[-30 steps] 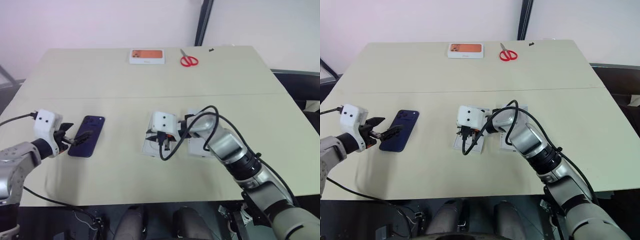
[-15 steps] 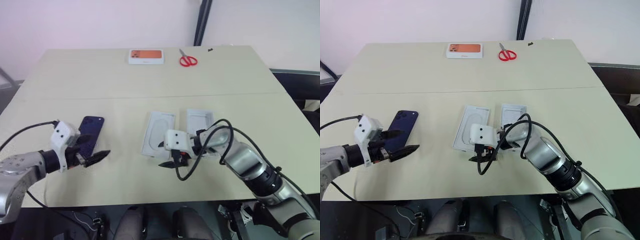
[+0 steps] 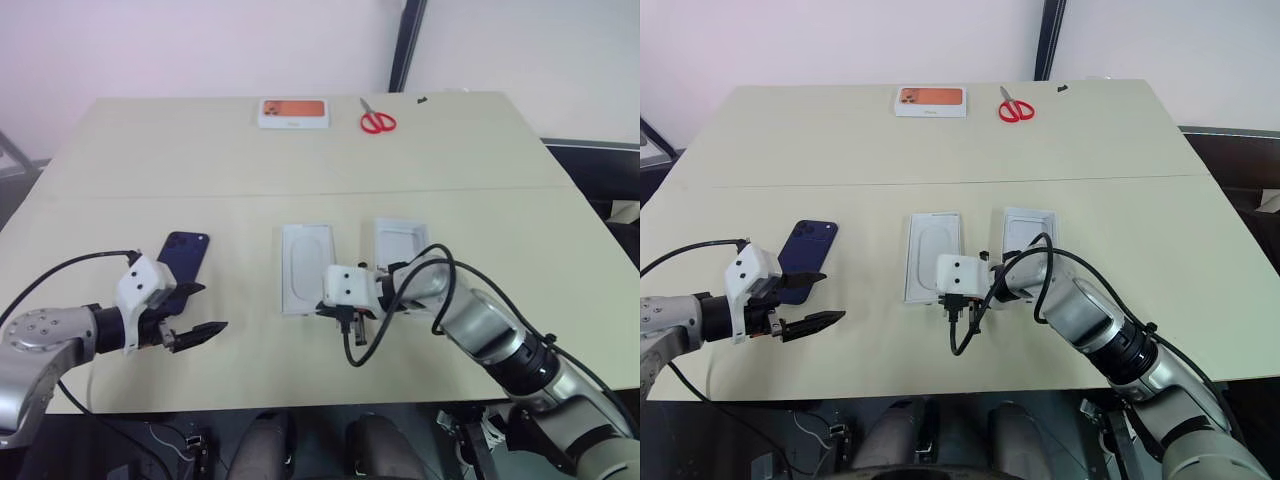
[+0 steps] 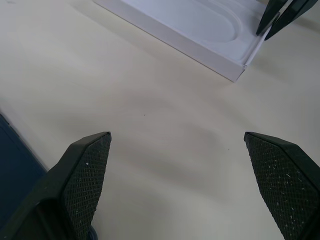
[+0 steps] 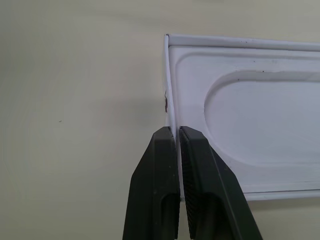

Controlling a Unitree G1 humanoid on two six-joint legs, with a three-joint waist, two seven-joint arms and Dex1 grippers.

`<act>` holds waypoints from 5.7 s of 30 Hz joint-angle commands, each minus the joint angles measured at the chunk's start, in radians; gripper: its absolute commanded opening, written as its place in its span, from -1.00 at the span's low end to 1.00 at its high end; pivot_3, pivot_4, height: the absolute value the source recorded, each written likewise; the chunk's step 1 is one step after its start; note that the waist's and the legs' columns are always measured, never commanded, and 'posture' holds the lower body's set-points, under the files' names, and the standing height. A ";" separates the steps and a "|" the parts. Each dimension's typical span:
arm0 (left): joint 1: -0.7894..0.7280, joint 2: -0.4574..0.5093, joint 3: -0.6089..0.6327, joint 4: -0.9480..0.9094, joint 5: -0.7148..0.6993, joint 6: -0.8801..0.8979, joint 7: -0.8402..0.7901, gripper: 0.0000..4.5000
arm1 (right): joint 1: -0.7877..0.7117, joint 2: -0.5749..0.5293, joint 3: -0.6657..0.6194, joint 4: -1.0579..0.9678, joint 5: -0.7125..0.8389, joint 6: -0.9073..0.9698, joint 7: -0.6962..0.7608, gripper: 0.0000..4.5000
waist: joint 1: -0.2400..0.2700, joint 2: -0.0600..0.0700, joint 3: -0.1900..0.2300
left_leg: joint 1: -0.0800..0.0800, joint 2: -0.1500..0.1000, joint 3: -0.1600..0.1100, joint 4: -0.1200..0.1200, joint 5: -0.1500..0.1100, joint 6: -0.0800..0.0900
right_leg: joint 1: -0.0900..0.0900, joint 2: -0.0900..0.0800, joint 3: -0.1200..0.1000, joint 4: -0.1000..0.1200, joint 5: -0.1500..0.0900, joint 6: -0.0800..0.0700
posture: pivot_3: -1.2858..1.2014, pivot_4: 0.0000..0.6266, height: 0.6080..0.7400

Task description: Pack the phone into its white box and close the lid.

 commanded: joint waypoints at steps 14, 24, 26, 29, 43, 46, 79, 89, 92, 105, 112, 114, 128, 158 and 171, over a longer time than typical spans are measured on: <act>0.003 -0.012 0.012 -0.003 0.015 -0.024 0.012 1.00 | 0.011 -0.030 -0.037 -0.070 0.063 0.018 0.054 -0.97 | 0.001 0.000 0.000 | 0.000 0.000 0.000 0.000 -0.001 0.001 | 0.000 0.000 0.000 0.000 0.000 0.000 | 0.03 -0.52 1.00; -0.031 -0.044 0.098 0.040 -0.027 0.006 0.060 1.00 | -0.053 0.053 -0.172 -0.038 0.207 0.036 0.035 0.11 | 0.000 0.000 0.000 | 0.000 0.000 0.000 0.000 -0.001 0.001 | 0.000 0.000 0.000 0.000 0.000 0.000 | 0.03 -0.52 1.00; -0.064 -0.069 0.157 0.087 -0.061 0.051 0.116 1.00 | -0.098 0.106 -0.184 0.013 0.202 0.036 -0.011 0.11 | 0.000 0.000 0.000 | 0.000 0.000 0.000 0.000 -0.001 0.001 | 0.000 0.000 0.000 0.001 0.000 0.000 | 0.03 -0.52 1.00; -0.132 -0.084 0.229 0.183 -0.068 0.135 0.234 1.00 | -0.176 0.184 -0.150 0.118 0.148 0.041 -0.089 0.01 | -0.003 0.000 0.000 | 0.001 0.000 0.000 0.000 0.000 0.001 | 0.000 0.000 0.000 0.002 0.000 0.000 | 0.03 -0.52 1.00; -0.416 -0.026 0.171 0.421 -0.119 0.746 0.441 1.00 | -0.346 0.518 0.055 0.600 -0.102 -0.171 -0.286 -0.98 | -0.007 -0.002 -0.001 | 0.001 -0.001 0.000 0.001 0.001 -0.002 | -0.002 0.001 -0.001 0.006 0.000 0.000 | 0.03 -0.52 1.00; -0.453 -0.003 0.095 0.453 -0.117 0.811 0.409 1.00 | -0.354 0.565 0.078 0.665 -0.134 -0.206 -0.299 -0.98 | -0.012 -0.002 -0.001 | 0.001 -0.001 0.000 0.001 0.002 -0.003 | -0.002 0.001 -0.001 0.006 0.000 0.000 | 0.03 -0.52 1.00; -0.571 -0.323 0.230 0.463 -0.342 1.014 0.550 1.00 | -0.311 0.623 0.071 0.774 -0.251 -0.357 -0.294 -0.98 | -0.016 -0.002 -0.001 | 0.009 -0.013 -0.021 0.002 0.002 -0.004 | 0.004 -0.002 0.000 0.017 0.000 0.000 | 0.03 -0.52 1.00; -0.586 -0.317 0.255 0.484 -0.403 1.014 0.631 1.00 | -0.314 0.621 0.066 0.780 -0.257 -0.366 -0.294 -0.98 | -0.022 -0.002 -0.001 | 0.009 -0.013 -0.021 0.001 0.002 -0.004 | 0.004 -0.002 0.000 0.017 0.000 0.000 | 0.03 -0.52 1.00; -0.599 -0.311 0.269 0.501 -0.396 1.014 0.647 1.00 | -0.315 0.621 0.066 0.780 -0.258 -0.367 -0.293 -0.98 | -0.022 -0.002 -0.001 | 0.009 -0.013 -0.021 0.001 0.002 -0.004 | 0.004 -0.002 0.000 0.017 0.000 0.000 | 0.03 -0.52 1.00; -0.634 -0.316 0.351 0.524 -0.414 1.014 0.690 -0.44 | -0.308 0.604 0.061 0.737 -0.264 -0.356 -0.283 -1.00 | -0.029 -0.002 -0.001 | 0.009 -0.013 -0.021 0.000 0.003 -0.005 | 0.003 -0.002 0.000 0.017 0.000 0.000 | 0.03 -0.52 1.00; -0.638 -0.328 0.367 0.519 -0.427 1.014 0.719 -0.82 | -0.312 0.577 0.039 0.647 -0.257 -0.326 -0.265 -1.00 | -0.028 -0.002 -0.001 | 0.009 -0.013 -0.021 -0.001 0.003 -0.005 | 0.002 -0.002 0.000 0.017 0.000 0.000 | 0.03 -0.52 1.00; -0.641 -0.333 0.374 0.517 -0.436 1.014 0.730 -0.97 | -0.309 0.563 0.028 0.607 -0.253 -0.307 -0.257 -1.00 | -0.029 -0.002 -0.001 | 0.009 -0.013 -0.021 0.000 0.003 -0.005 | 0.003 -0.002 0.000 0.016 0.000 0.000 | 0.03 -0.52 1.00; -0.813 -0.664 0.508 0.321 -0.667 1.014 1.042 -0.97 | -0.198 0.265 -0.155 0.167 -0.114 -0.120 -0.086 -1.00 | 0.002 -0.006 0.001 | 0.007 -0.013 -0.021 0.002 0.003 -0.005 | 0.004 -0.002 0.000 0.014 0.000 0.000 | 0.03 -0.52 1.00; -0.383 -0.615 -0.129 0.118 -1.449 0.394 1.724 -0.42 | -0.114 0.025 -0.226 0.239 -0.083 -0.171 -0.089 -1.00 | 0.004 -0.007 0.002 | 0.007 -0.011 -0.021 -0.002 0.004 -0.007 | 0.010 0.001 0.003 -0.001 0.000 0.001 | 0.03 -0.52 1.00; -0.357 -0.233 -0.152 0.045 -1.449 0.490 1.447 0.65 | -0.116 0.022 -0.228 0.239 -0.081 -0.170 -0.089 -1.00 | 0.002 -0.005 0.002 | 0.007 -0.011 -0.021 -0.002 0.004 -0.007 | 0.010 0.001 0.003 -0.001 0.000 0.001 | 0.03 -0.52 1.00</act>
